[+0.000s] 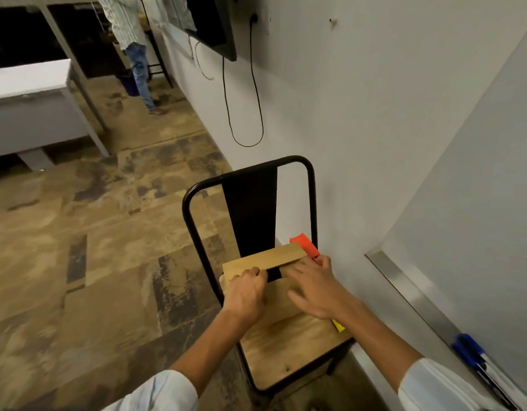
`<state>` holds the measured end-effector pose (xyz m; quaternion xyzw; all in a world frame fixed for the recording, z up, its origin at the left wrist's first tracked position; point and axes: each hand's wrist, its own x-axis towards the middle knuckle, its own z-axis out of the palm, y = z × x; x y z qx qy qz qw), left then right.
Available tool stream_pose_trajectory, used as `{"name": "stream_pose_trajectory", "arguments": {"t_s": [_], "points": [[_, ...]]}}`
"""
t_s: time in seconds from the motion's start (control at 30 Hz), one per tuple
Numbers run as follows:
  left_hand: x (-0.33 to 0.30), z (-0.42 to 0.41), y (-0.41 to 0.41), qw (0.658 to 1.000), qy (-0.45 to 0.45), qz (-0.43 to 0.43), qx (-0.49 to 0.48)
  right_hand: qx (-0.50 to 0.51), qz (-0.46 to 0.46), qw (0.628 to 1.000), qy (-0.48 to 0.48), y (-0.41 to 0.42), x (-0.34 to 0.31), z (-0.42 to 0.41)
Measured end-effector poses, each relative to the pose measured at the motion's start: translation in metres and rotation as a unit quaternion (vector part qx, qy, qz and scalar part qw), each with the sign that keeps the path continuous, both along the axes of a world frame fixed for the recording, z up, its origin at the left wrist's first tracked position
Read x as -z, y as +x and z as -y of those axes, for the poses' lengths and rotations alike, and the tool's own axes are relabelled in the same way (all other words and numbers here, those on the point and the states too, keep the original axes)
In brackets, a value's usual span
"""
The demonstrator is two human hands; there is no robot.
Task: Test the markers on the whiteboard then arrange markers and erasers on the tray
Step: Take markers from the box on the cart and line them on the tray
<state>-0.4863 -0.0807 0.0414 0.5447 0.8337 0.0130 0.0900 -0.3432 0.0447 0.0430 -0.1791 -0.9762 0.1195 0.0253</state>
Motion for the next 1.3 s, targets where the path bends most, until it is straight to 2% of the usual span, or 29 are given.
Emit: {"name": "stream_pose_trajectory", "arguments": {"t_s": [0.07, 0.13, 0.23, 0.3, 0.33, 0.4, 0.47, 0.53, 0.6, 0.73, 0.9, 1.03, 1.13, 1.2, 1.3], "points": [[0.002, 0.006, 0.003, 0.998, 0.018, 0.029, 0.046, 0.004, -0.018, 0.997, -0.072, 0.001, -0.014, -0.001], [0.010, 0.012, 0.008, 0.992, 0.019, 0.091, 0.080, -0.006, 0.037, 0.990, -0.137, 0.000, -0.020, -0.004], [0.024, 0.013, 0.004, 0.964, 0.040, 0.261, 0.043, -0.026, 0.113, 0.982, -0.149, -0.008, -0.011, -0.008], [0.027, 0.009, -0.004, 0.954, 0.040, 0.297, 0.012, -0.044, 0.137, 0.982, -0.124, -0.017, 0.000, -0.008], [0.026, 0.006, -0.008, 0.961, 0.023, 0.274, 0.015, -0.065, 0.156, 0.980, -0.108, -0.021, 0.004, -0.008], [0.022, 0.002, -0.014, 0.984, -0.046, 0.164, 0.047, -0.105, 0.191, 0.974, -0.068, -0.028, 0.007, -0.009], [0.018, 0.000, -0.015, 0.990, -0.114, 0.063, 0.062, -0.123, 0.214, 0.969, -0.014, -0.032, 0.006, -0.010], [0.014, -0.003, -0.011, 0.990, -0.124, -0.002, 0.066, -0.119, 0.215, 0.968, 0.039, -0.034, 0.004, -0.009], [0.011, -0.006, -0.009, 0.994, -0.092, -0.033, 0.040, -0.099, 0.198, 0.972, 0.074, -0.037, -0.001, -0.006], [0.007, -0.003, -0.012, 0.997, -0.027, -0.030, -0.071, 0.006, 0.193, 0.979, 0.069, -0.048, -0.025, -0.012], [0.008, 0.001, -0.010, 0.994, -0.017, -0.012, -0.104, 0.065, 0.240, 0.968, -0.034, -0.079, -0.029, -0.024], [0.008, 0.003, -0.011, 0.995, -0.005, 0.007, -0.102, 0.118, 0.273, 0.946, -0.127, -0.116, 0.029, -0.019], [0.010, 0.006, -0.011, 0.995, 0.009, 0.021, -0.101, 0.089, 0.315, 0.936, -0.132, -0.122, 0.079, -0.007], [0.012, 0.009, -0.012, 0.995, 0.017, 0.032, -0.098, 0.118, 0.272, 0.946, -0.128, -0.116, 0.122, 0.003], [0.012, 0.009, -0.015, 0.996, 0.012, 0.040, -0.081, 0.056, 0.244, 0.967, -0.048, -0.110, 0.140, 0.022]]}}
